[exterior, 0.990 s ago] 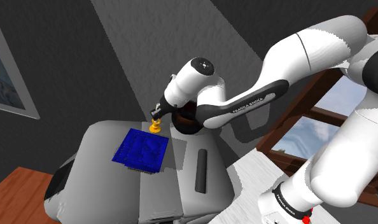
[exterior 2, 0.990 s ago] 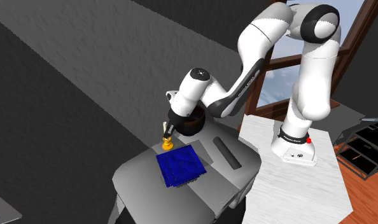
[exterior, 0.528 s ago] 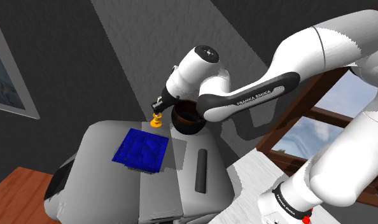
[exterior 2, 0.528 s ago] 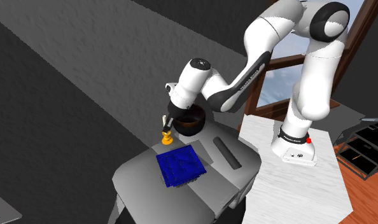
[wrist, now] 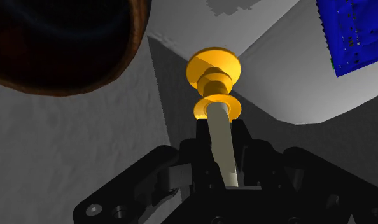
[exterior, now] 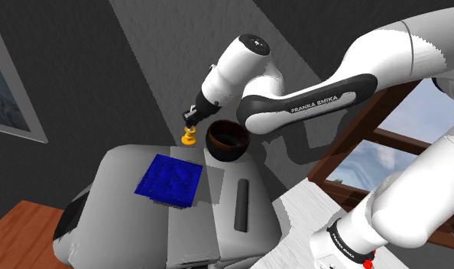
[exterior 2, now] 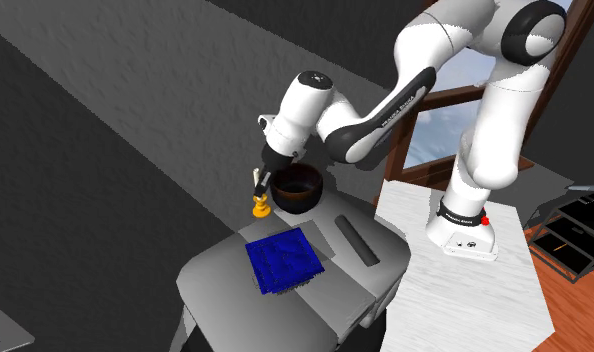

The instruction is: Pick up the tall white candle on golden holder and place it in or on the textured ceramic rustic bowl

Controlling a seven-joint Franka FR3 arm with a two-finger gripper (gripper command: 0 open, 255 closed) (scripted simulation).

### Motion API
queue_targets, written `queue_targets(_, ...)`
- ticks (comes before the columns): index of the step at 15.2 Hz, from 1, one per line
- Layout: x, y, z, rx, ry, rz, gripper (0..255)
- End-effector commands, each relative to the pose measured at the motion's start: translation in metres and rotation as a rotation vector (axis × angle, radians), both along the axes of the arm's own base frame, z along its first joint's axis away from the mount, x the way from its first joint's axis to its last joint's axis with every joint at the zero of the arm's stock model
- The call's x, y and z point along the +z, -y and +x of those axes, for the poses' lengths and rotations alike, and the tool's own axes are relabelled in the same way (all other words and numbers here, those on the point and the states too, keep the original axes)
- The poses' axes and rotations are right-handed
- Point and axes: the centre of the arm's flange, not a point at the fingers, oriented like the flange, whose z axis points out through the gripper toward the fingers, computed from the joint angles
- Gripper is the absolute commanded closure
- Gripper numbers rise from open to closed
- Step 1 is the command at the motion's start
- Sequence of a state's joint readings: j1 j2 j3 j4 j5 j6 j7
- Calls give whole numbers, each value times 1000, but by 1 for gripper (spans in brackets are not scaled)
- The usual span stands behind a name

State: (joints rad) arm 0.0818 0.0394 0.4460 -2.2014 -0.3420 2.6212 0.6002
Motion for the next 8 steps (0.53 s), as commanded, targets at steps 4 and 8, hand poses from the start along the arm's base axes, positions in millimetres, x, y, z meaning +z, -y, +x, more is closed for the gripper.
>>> queue_targets(4,26,1,0,0,-1,0,255)
queue_targets(8,47,1,0,0,-1,0,255)
